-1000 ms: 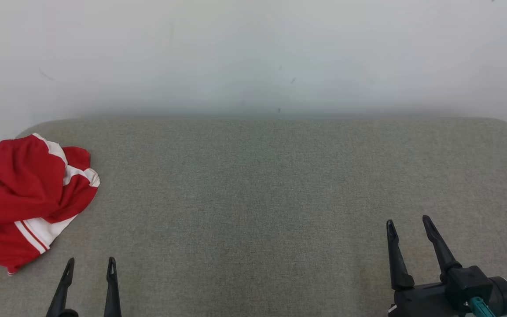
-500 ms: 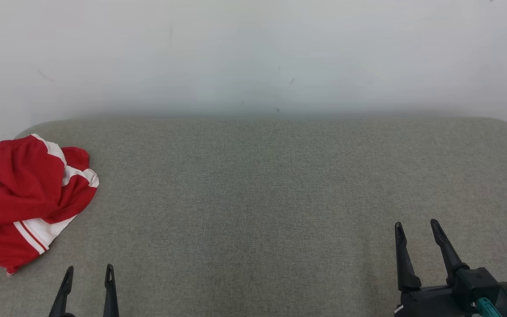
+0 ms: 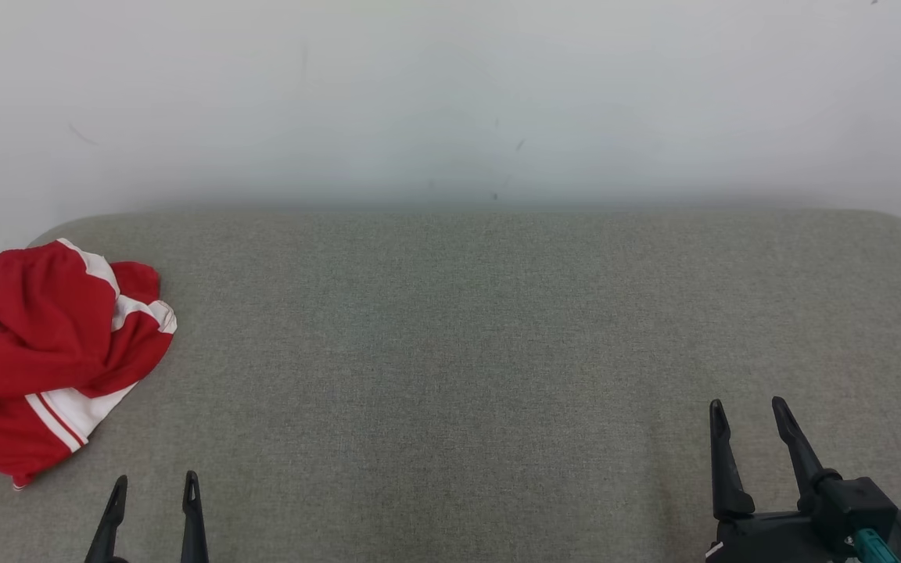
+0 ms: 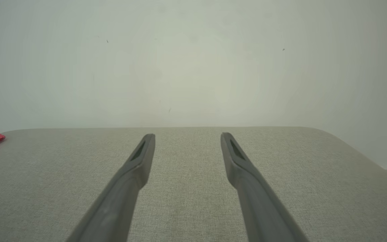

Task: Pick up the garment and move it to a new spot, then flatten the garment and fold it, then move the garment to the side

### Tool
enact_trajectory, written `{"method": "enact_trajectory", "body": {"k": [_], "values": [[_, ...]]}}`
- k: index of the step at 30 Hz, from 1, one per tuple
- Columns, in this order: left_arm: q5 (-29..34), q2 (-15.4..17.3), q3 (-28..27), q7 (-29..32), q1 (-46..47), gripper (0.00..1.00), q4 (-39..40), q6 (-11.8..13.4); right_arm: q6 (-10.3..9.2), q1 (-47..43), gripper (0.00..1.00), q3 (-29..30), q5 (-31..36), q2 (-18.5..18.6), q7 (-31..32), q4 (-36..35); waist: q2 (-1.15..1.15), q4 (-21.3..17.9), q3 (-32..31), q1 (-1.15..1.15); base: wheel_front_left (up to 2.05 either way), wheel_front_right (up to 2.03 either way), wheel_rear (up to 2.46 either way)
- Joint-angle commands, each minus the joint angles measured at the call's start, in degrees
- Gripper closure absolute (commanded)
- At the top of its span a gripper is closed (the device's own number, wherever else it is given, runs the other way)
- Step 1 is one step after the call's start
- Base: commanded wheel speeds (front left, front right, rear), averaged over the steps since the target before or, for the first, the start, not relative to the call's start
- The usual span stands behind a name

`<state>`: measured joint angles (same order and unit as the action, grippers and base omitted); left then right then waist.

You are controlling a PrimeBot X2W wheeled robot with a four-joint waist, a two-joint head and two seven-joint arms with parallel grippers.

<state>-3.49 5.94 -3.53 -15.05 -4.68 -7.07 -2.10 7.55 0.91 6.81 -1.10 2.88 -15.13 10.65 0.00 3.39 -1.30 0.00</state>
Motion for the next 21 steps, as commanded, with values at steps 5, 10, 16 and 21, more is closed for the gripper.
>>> {"method": "enact_trajectory", "body": {"k": [5, 10, 16, 21], "values": [[0.40, -0.39, -0.47, -0.20, 0.03, 0.00, -0.19, -0.48, -0.12, 0.46, 0.00, 0.32, -1.07, -0.01, -0.03, 0.94, 0.00, -0.03, -0.08, 0.00, 0.00, 0.00, 0.00], [0.51, -0.59, -0.62, -0.20, 0.20, 0.00, -0.34, -0.82, -0.12, 0.70, 0.00, 0.49, -1.38, -0.01, -0.04, 1.57, 0.00, 0.04, -0.07, 0.00, 0.00, 0.00, 0.00], [0.70, -0.77, -0.87, -0.20, 0.28, 0.00, -0.42, -0.95, -0.12, 0.78, 0.00, 0.40, -1.75, -0.01, -0.04, 2.04, 0.00, 0.07, 0.01, 0.00, 0.00, 0.00, 0.00], [0.86, -0.91, -1.03, -0.20, 0.26, 0.00, -0.40, -1.21, -0.12, 0.84, 0.00, 0.21, -1.94, -0.01, -0.04, 2.31, 0.00, 0.05, 0.07, 0.00, 0.00, 0.00, 0.00]]}}
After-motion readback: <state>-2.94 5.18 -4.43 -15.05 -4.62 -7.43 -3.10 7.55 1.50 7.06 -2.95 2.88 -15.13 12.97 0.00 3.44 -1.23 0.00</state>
